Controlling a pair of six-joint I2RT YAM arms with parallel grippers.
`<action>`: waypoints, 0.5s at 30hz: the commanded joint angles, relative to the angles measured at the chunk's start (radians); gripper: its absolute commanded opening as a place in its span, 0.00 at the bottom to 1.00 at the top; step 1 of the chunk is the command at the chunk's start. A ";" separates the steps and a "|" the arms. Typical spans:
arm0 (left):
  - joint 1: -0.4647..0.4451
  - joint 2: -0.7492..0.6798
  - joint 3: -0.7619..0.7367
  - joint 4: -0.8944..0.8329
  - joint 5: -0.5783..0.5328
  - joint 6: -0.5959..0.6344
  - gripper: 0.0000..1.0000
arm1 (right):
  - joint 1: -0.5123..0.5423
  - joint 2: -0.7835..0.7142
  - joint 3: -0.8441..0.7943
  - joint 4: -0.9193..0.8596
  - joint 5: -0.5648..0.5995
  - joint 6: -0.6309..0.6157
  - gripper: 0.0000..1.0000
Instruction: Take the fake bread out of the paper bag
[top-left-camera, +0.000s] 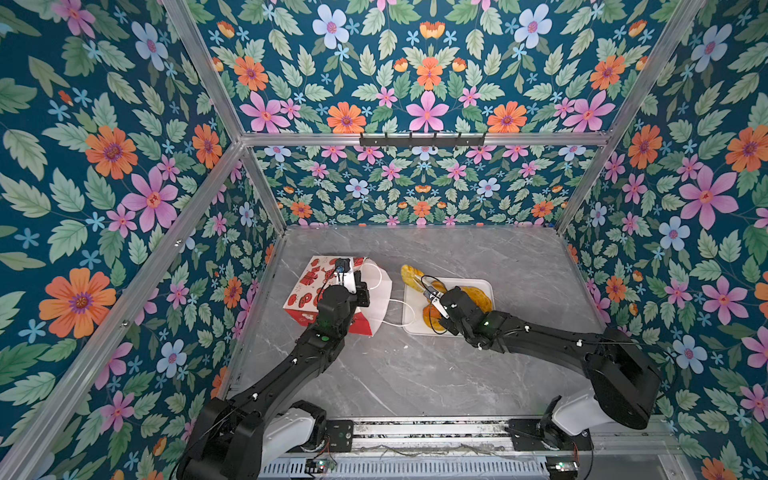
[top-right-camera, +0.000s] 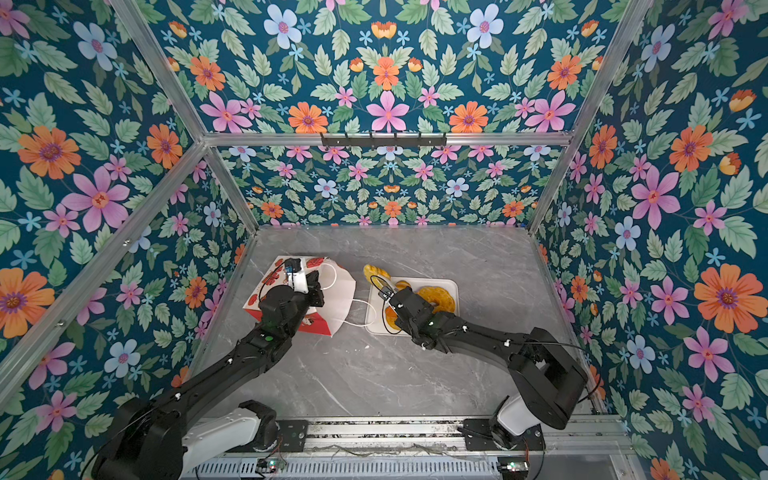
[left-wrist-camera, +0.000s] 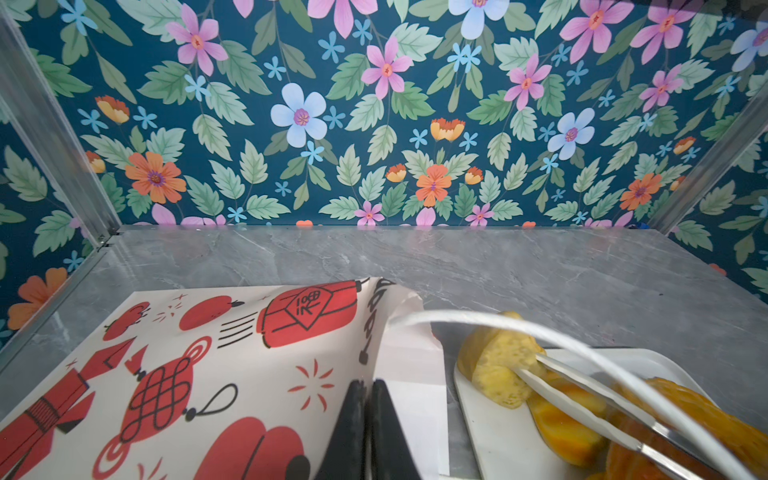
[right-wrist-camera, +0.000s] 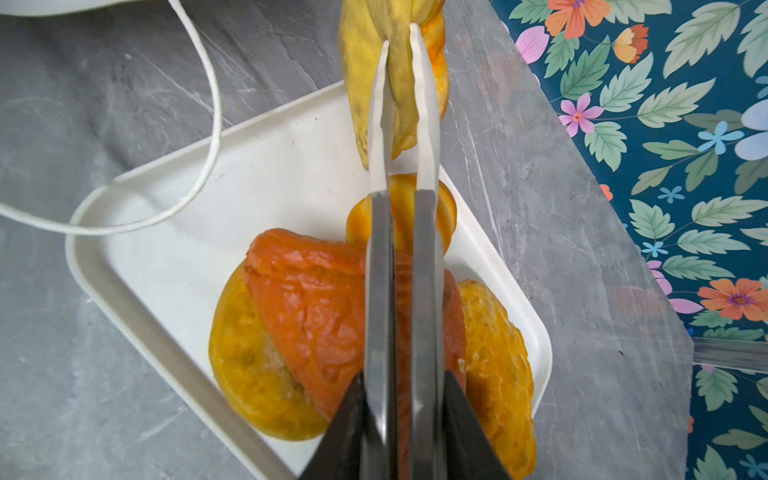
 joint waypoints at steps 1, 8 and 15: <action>0.006 -0.025 -0.005 -0.011 -0.030 0.016 0.08 | 0.000 -0.025 0.002 -0.011 -0.010 0.010 0.27; 0.019 -0.024 -0.002 -0.021 -0.007 0.015 0.09 | 0.001 -0.076 -0.013 -0.001 0.008 0.019 0.25; 0.021 -0.032 -0.001 -0.033 -0.010 0.009 0.09 | 0.010 -0.144 0.000 -0.029 0.010 0.005 0.24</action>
